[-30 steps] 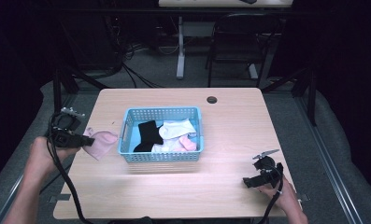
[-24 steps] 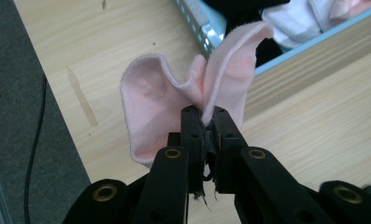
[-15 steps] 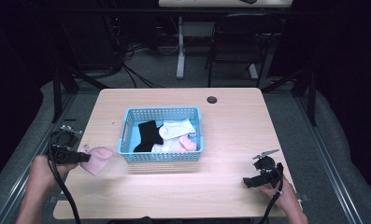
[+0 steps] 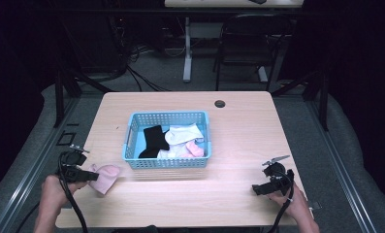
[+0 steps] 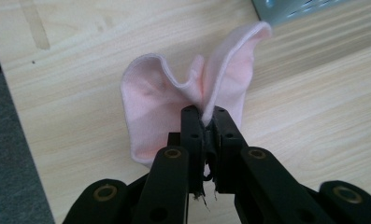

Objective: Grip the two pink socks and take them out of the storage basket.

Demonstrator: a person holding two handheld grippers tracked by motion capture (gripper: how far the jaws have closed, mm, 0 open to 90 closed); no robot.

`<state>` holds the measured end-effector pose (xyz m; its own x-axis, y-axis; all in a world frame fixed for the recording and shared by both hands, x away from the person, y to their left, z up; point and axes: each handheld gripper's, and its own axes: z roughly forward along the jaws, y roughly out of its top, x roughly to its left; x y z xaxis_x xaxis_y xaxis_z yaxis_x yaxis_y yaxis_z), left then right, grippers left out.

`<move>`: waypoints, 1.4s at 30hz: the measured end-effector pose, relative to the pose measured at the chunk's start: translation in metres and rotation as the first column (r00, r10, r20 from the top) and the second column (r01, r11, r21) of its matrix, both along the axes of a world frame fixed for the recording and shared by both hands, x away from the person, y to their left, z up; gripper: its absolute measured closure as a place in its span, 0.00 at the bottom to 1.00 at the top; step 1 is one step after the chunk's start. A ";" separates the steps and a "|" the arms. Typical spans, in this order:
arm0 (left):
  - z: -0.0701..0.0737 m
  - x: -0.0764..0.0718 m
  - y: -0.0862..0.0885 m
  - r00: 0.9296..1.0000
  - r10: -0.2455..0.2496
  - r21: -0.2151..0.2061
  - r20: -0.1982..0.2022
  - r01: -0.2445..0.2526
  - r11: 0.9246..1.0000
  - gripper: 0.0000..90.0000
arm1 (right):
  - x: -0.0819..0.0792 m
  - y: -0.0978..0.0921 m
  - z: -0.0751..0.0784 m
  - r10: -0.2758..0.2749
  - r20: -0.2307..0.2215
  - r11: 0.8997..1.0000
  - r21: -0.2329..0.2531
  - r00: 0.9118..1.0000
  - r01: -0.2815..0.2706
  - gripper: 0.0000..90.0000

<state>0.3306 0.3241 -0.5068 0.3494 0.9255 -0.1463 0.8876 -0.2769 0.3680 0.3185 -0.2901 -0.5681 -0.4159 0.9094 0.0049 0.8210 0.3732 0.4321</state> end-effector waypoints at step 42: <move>0.052 0.012 -0.011 1.000 -0.001 -0.017 0.031 0.001 1.000 0.00 | 0.000 0.000 0.000 -0.002 -0.001 1.000 -0.001 1.000 0.002 0.00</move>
<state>0.3424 0.3133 -0.4544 0.3549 0.9226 -0.1514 0.8755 -0.2712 0.3999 0.3184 -0.2900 -0.5680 -0.4139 0.9103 0.0045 0.8222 0.3717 0.4311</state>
